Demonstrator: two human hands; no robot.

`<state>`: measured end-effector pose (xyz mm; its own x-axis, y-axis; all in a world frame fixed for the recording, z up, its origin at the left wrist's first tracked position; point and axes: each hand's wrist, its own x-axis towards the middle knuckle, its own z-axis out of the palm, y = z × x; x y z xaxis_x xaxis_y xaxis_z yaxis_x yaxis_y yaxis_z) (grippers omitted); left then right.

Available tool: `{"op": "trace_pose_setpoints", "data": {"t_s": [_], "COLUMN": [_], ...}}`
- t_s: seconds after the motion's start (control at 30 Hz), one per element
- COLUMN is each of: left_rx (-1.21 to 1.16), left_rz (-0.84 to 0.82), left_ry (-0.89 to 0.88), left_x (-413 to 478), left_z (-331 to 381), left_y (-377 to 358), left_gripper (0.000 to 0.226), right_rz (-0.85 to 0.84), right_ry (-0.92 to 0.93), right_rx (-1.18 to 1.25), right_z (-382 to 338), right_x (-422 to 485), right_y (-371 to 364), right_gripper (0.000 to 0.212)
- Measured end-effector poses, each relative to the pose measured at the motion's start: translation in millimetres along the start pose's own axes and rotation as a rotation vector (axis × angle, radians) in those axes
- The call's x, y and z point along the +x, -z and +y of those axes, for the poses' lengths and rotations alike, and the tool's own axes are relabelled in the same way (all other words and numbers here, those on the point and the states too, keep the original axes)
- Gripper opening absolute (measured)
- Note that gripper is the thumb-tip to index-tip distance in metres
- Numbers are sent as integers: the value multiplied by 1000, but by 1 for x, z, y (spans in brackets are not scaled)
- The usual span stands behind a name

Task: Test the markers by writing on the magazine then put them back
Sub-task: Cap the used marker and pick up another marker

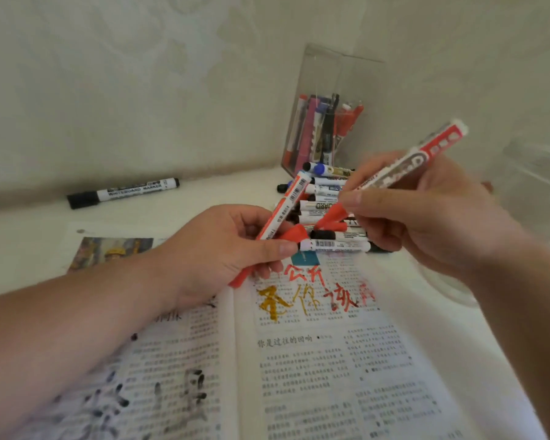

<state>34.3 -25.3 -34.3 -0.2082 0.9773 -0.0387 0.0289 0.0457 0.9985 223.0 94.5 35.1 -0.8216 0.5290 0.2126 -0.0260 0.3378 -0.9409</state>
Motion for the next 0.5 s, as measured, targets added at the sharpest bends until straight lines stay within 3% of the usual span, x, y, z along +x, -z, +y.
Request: {"op": "trace_pose_setpoints", "data": {"t_s": [0.2, 0.33, 0.5], "left_rx": [-49, -60, -27], "left_rz": [-34, -68, -115], "left_ry": [-27, -42, -62], "left_x": [-1, 1, 0], "left_z": [0, -2, -1], "left_y": [2, 6, 4], "left_gripper": [16, 14, 15], "right_rz": [-15, -86, -55], "right_ry": [3, 38, 71], "right_rx": [22, 54, 58], "right_z": [28, 46, 54], "right_x": [25, 22, 15], "right_y": [-7, -17, -23], "right_gripper": [14, 33, 19]}}
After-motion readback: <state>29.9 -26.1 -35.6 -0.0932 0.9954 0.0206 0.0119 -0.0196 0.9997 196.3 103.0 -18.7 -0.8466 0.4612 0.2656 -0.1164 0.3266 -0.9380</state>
